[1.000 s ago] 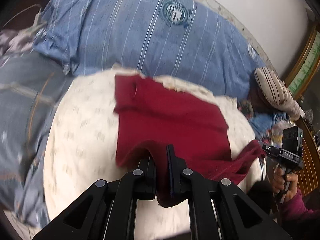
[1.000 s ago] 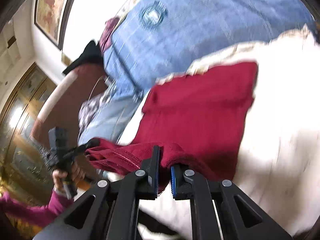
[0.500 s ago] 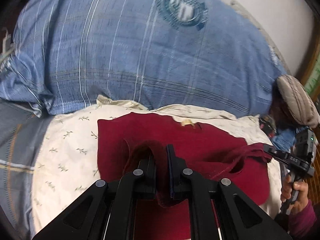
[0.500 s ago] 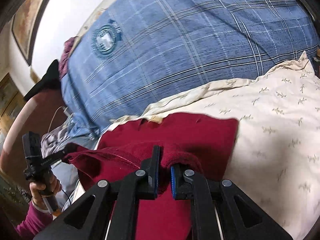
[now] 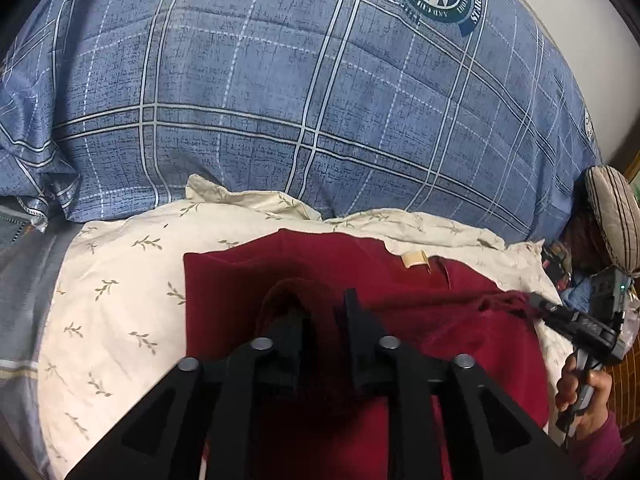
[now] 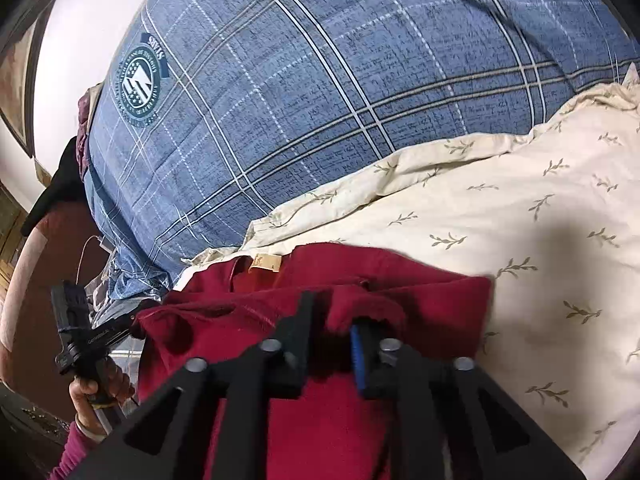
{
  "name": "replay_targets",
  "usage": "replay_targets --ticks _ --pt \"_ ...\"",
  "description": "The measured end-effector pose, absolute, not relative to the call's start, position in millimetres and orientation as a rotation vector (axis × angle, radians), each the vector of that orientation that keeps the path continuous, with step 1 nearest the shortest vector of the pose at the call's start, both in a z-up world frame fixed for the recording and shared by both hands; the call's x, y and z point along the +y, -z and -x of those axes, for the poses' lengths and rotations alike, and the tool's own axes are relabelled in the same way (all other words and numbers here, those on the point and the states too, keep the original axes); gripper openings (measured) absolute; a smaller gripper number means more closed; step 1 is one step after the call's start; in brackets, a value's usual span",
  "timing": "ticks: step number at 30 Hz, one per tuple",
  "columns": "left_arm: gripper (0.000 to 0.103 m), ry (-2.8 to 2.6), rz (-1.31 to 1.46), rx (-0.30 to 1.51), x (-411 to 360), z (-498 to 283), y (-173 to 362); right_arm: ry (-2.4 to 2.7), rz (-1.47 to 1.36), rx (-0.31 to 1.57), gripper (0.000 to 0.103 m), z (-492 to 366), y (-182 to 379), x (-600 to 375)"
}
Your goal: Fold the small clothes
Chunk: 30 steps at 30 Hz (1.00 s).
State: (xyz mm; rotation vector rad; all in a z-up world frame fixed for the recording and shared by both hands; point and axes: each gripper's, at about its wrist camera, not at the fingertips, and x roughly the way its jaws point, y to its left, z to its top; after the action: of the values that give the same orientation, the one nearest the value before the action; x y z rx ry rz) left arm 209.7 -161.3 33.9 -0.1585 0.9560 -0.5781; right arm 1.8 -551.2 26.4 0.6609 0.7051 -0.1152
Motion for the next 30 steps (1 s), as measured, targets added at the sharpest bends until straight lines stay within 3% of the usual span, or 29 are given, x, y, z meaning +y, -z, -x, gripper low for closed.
replay_targets --ticks 2,3,4,7,17,21,30 --pt "0.038 0.604 0.170 0.934 -155.5 -206.8 -43.9 0.161 -0.652 0.626 0.070 16.8 -42.6 -554.4" --pt "0.070 0.573 0.153 0.883 -151.4 -203.1 -52.9 0.179 -0.651 0.594 0.070 26.1 -50.7 -555.8" --pt "0.091 0.530 0.144 0.827 -147.1 -198.6 -59.4 0.175 -0.655 0.586 0.070 30.8 -55.2 -556.8" --pt "0.092 0.529 0.148 0.712 -140.0 -188.7 -72.3 0.114 -0.654 0.595 0.068 38.4 -65.5 -547.9" --pt "0.090 0.346 -0.074 0.922 -192.4 -235.0 -3.7 0.187 -0.363 0.849 0.060 -43.4 -16.1 -505.5" --pt "0.091 0.323 0.001 0.983 -192.7 -266.0 22.3 0.260 -0.403 0.886 0.053 -60.5 3.1 -530.8" --pt "0.090 0.343 0.049 0.923 -172.2 -239.6 -8.8 0.060 -0.417 0.818 0.064 -58.7 -41.8 -473.7"
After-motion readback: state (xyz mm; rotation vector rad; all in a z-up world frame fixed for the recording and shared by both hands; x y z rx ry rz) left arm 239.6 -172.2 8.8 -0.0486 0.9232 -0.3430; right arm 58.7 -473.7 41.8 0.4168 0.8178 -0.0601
